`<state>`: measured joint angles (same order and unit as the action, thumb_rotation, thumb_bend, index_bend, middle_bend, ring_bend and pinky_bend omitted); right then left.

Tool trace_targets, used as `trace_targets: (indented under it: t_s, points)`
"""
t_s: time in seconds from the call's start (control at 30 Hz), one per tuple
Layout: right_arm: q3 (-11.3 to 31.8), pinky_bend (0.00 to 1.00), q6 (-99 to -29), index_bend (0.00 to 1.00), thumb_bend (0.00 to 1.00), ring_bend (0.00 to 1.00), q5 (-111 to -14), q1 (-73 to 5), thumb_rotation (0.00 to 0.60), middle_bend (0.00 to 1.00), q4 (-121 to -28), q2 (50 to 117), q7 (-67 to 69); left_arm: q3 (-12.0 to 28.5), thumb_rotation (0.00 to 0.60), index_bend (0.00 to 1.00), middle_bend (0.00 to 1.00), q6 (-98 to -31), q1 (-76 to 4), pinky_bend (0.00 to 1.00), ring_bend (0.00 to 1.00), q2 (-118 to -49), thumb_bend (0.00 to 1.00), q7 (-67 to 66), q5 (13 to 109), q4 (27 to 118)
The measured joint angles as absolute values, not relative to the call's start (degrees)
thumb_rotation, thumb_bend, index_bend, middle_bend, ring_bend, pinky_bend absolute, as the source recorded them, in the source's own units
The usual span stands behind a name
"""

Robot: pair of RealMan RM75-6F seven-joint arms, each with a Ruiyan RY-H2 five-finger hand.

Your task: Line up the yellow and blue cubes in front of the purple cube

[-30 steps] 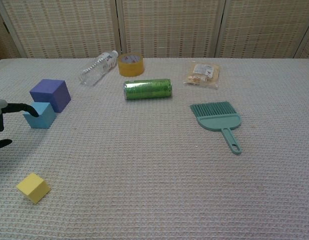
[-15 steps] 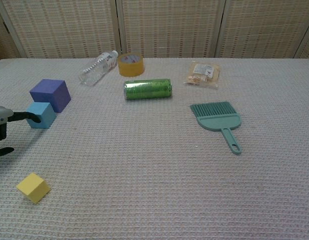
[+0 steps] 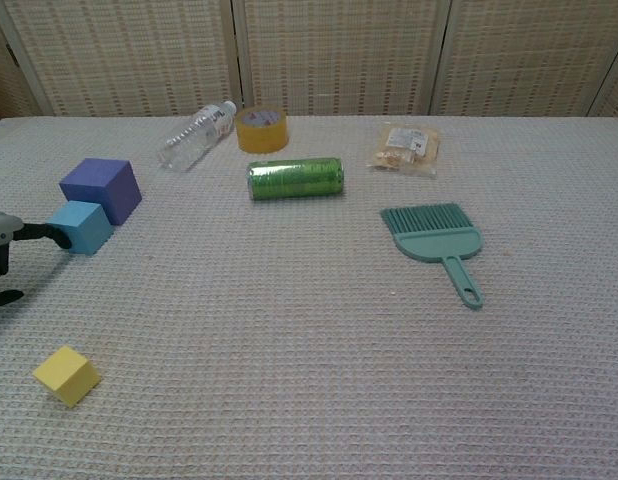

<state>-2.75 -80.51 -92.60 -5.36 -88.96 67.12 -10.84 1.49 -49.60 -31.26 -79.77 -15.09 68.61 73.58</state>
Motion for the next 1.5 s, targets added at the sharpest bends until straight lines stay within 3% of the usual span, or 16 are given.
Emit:
trace_targets:
  t_s: [1.1,1.5]
  points:
    - [-2.5,0.00,-79.8,0.00,0.03,0.00,-91.6,-5.6,0.600,0.00,-89.0,67.2,-11.3,2.7,0.600,0.16,1.00,-46.6,-33.3,1.00,1.00,-82.5,0.38,-10.5,68.9,68.4]
    - [-2.7,0.00,-80.9,0.00,0.03,0.00,-92.5,-5.2,0.600,0.00,-89.2,66.8,-10.5,1.6,0.600,0.28,1.00,-50.8,-31.0,1.00,1.00,-79.3,0.38,-11.6,70.2,73.8]
